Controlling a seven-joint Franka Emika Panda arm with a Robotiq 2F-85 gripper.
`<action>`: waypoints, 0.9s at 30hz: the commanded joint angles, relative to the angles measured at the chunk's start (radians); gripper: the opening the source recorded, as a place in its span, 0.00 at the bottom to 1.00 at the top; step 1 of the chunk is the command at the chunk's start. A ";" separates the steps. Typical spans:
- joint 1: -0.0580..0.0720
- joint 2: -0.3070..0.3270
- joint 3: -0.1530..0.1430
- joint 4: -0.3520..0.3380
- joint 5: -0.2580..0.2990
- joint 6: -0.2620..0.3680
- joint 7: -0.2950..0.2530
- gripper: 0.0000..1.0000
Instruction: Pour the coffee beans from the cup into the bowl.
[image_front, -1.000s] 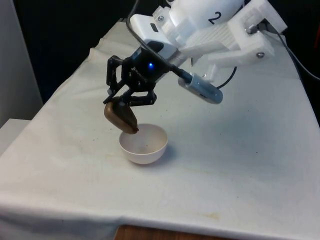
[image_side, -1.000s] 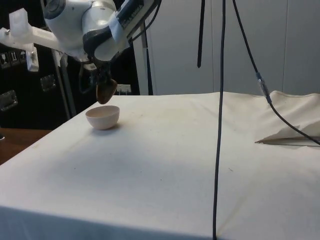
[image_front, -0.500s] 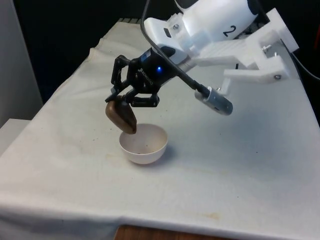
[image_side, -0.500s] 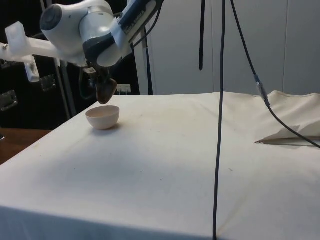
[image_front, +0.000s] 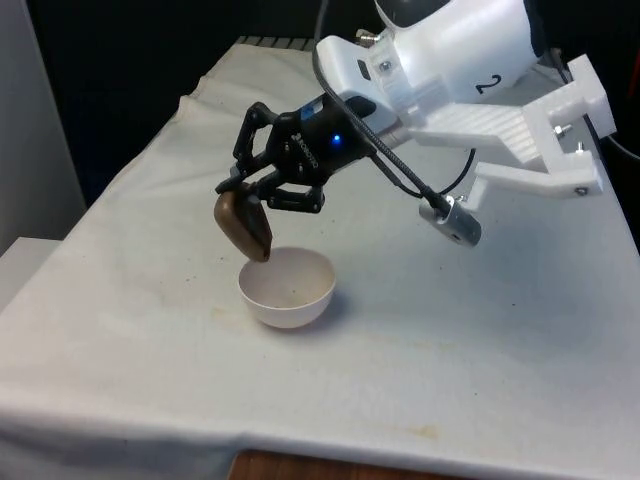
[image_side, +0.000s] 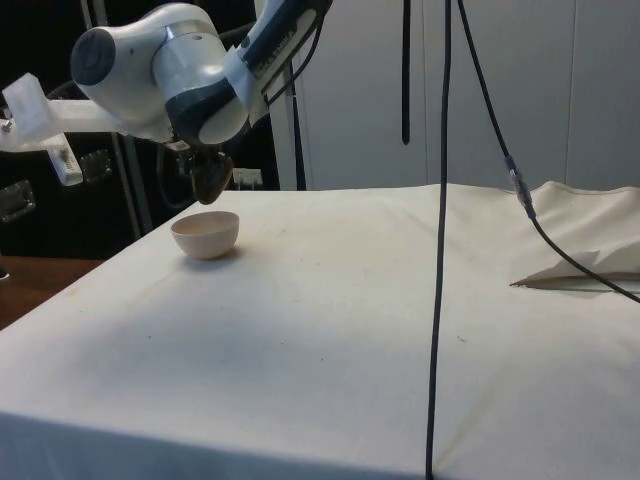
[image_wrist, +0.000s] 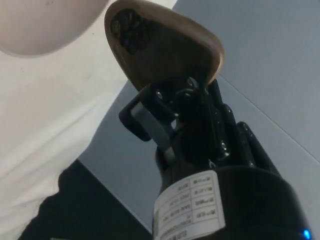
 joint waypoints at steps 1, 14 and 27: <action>0.006 0.000 -0.001 0.004 -0.007 -0.016 0.002 0.02; 0.013 0.001 0.036 0.020 -0.079 -0.101 0.031 0.02; 0.023 0.002 0.095 0.030 -0.135 -0.177 0.064 0.02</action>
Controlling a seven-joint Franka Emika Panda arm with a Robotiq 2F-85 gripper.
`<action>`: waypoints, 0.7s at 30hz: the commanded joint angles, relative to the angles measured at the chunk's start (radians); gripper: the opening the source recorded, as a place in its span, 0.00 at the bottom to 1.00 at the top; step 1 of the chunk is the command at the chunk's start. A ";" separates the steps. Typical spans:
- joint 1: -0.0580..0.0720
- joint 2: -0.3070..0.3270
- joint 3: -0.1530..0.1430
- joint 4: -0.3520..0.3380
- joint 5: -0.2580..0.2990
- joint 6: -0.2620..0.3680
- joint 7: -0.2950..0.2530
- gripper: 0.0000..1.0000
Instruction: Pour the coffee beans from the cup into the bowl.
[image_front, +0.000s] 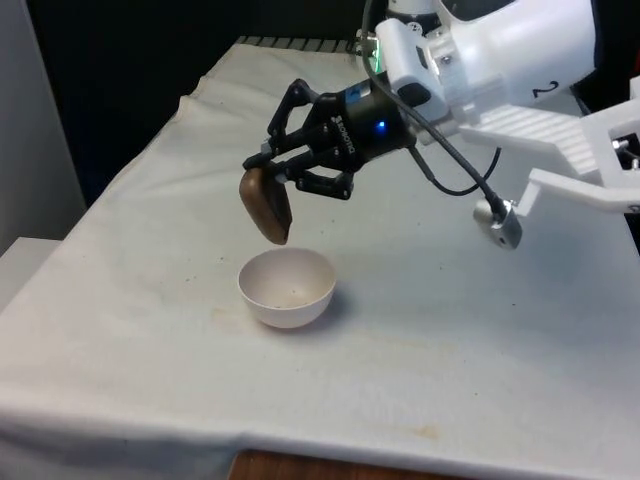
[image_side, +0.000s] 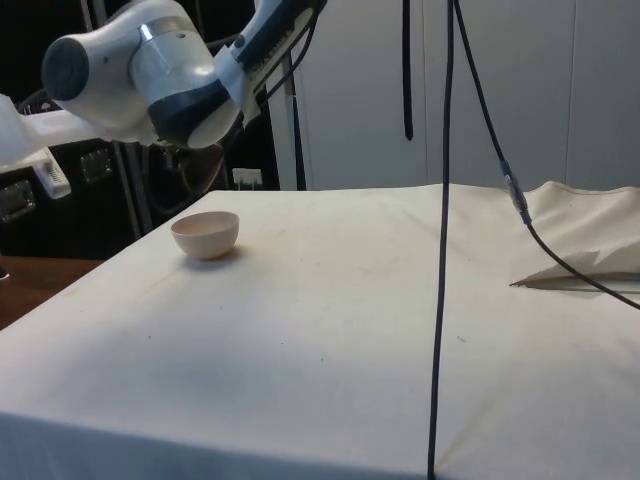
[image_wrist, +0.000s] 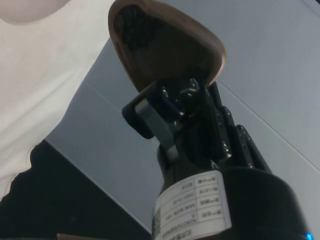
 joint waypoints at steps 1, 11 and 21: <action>0.006 0.002 0.004 0.004 -0.003 -0.011 0.001 0.02; 0.006 0.004 0.036 0.004 -0.055 -0.051 0.003 0.02; 0.004 0.007 0.040 0.006 -0.064 -0.057 -0.013 0.02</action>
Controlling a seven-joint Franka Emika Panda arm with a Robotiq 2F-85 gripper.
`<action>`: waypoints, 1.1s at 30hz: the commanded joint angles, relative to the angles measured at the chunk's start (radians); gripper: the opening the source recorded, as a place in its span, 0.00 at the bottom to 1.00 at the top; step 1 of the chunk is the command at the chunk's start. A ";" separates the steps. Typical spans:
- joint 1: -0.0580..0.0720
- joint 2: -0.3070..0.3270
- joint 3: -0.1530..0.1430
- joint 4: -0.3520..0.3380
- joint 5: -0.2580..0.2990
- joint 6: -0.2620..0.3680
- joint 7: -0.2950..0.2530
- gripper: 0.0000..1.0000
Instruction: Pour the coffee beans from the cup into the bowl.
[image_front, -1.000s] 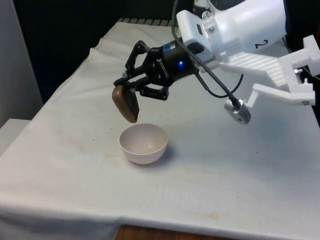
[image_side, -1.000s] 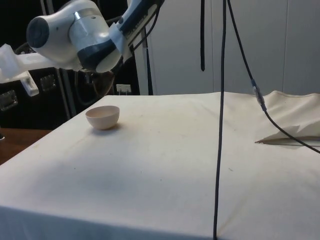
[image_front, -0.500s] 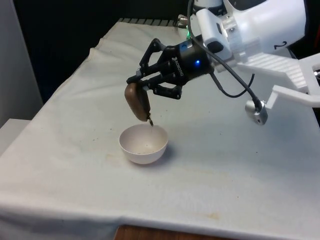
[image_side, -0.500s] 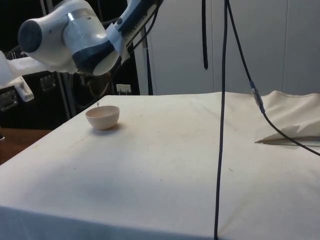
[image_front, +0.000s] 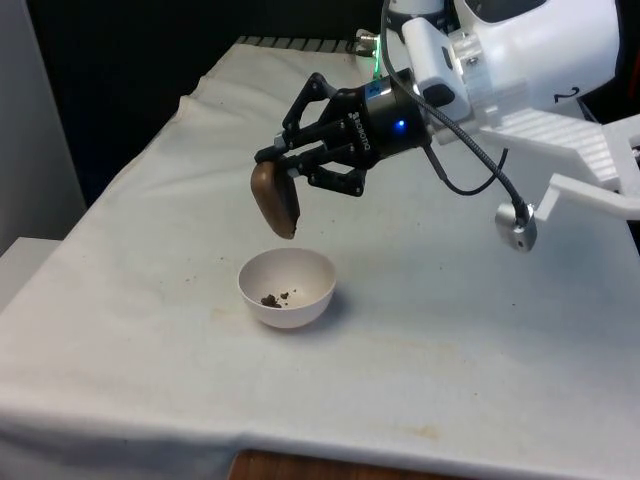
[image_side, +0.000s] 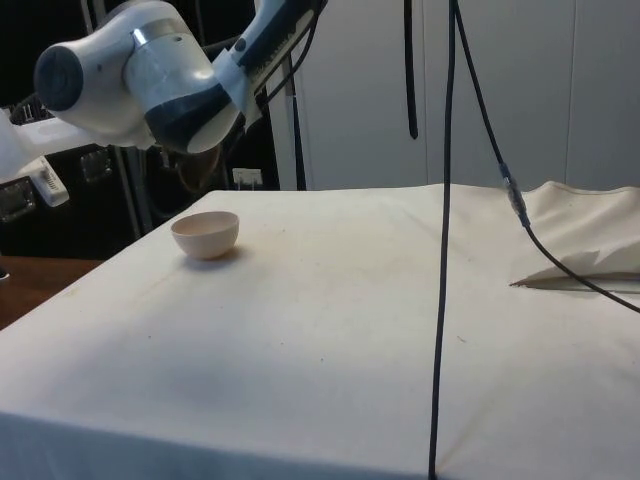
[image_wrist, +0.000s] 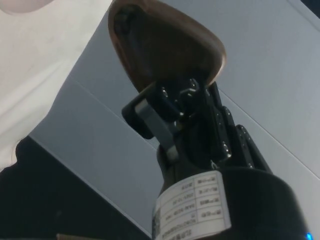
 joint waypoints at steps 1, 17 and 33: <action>0.001 0.004 0.000 0.007 0.001 -0.006 -0.011 0.02; 0.004 0.022 0.010 0.028 -0.041 -0.036 -0.058 0.02; 0.006 0.072 0.013 0.102 -0.064 -0.054 -0.150 0.02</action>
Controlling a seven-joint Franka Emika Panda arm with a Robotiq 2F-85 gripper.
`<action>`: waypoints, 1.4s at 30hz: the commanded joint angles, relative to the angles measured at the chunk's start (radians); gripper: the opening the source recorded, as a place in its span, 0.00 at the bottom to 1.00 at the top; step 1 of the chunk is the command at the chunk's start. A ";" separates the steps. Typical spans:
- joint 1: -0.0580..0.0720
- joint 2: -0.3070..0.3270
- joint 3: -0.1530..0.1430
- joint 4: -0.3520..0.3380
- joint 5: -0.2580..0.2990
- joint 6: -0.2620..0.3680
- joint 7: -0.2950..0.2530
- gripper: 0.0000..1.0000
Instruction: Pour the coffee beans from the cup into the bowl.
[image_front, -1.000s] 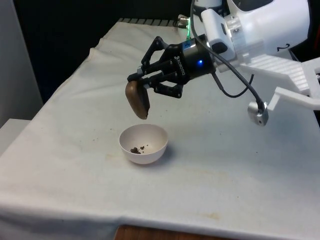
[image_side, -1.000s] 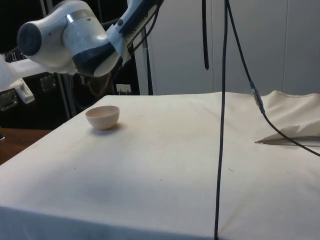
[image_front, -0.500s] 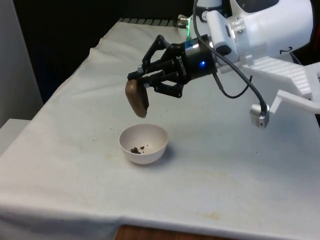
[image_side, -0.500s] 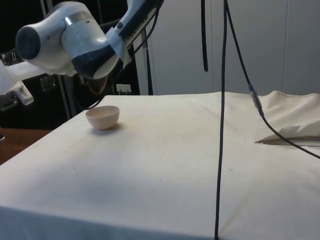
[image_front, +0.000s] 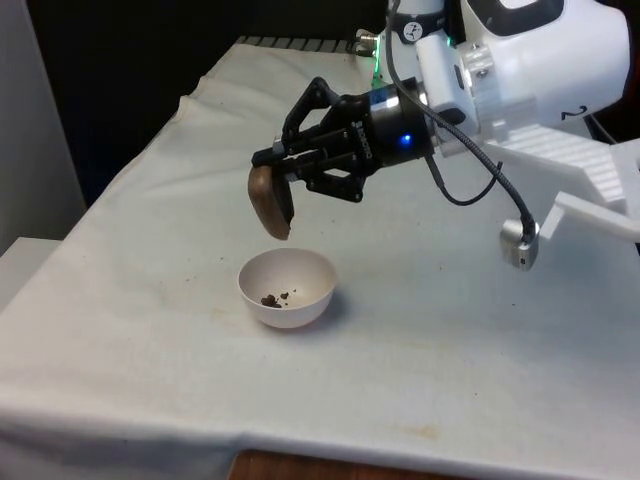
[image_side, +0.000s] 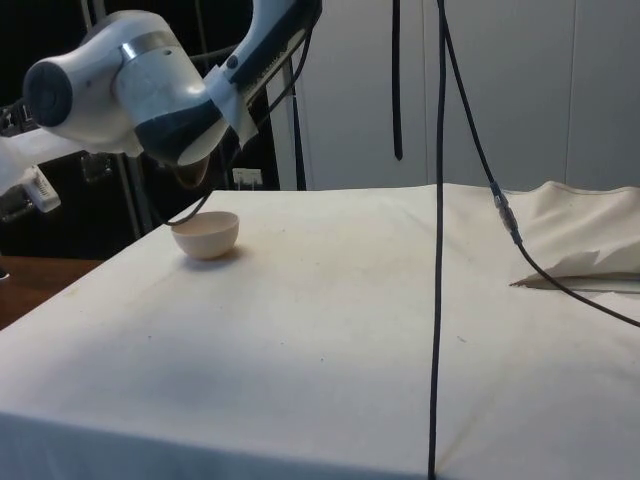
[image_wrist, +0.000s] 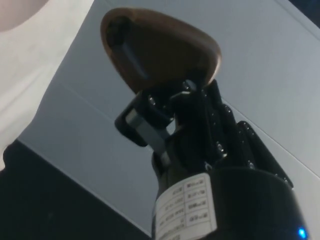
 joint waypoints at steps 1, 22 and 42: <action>0.004 0.001 0.000 0.001 -0.001 -0.010 -0.006 0.02; 0.014 0.006 0.026 0.004 -0.069 -0.091 0.029 0.02; 0.024 0.023 0.056 0.005 -0.137 -0.156 0.049 0.02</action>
